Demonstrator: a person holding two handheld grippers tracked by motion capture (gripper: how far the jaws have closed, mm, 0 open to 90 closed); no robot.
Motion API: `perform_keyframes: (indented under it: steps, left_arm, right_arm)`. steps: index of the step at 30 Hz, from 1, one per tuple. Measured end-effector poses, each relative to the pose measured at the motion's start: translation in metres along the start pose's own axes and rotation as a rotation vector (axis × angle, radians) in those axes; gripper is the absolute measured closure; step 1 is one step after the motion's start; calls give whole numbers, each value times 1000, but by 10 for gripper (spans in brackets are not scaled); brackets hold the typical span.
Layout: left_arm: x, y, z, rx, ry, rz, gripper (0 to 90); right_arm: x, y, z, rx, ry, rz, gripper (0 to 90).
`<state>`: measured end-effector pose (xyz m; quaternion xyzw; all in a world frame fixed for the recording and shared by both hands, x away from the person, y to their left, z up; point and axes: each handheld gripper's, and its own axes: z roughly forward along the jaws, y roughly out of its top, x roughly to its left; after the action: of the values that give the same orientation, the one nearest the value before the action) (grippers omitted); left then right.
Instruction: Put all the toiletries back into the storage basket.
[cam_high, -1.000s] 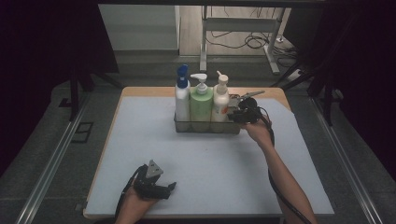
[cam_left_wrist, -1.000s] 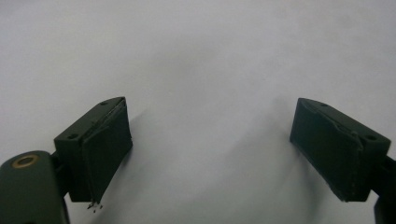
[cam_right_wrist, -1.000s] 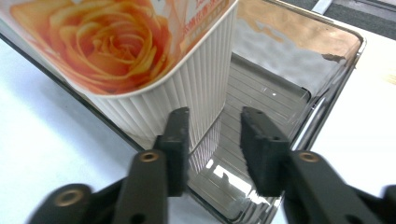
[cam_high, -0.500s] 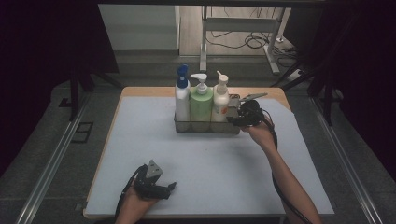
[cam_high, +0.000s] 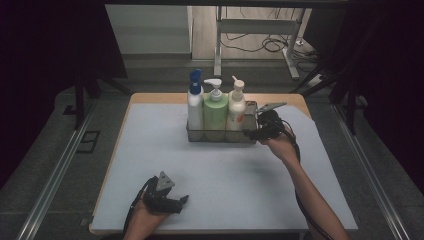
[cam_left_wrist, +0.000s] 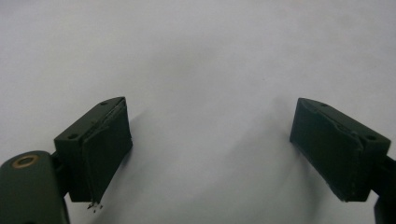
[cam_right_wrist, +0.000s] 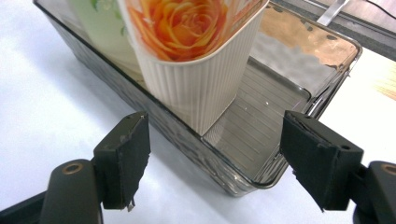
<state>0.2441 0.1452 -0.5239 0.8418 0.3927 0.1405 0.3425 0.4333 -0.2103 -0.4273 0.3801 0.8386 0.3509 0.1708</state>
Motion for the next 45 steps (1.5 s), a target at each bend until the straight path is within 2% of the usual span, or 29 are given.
perform_keyframes:
  steps: [12,18,23,27,45]
  left_arm:
    - [0,0,0,-1,-1,-2,121]
    - [0,0,0,-1,-1,-2,121]
    - [0,0,0,-2,-1,-2,121]
    - [0,0,0,-1,-1,-2,121]
    - [0,0,0,-2,0,-1,121]
  right_arm:
    - [8,-8,-12,-3,31,-27,130]
    - [13,-15,-19,-4,65,-39,80]
    - [17,-21,-24,-6,57,-76,24]
    - [19,-26,-28,-4,65,-84,2]
    - [27,-53,-57,-7,94,-103,0]
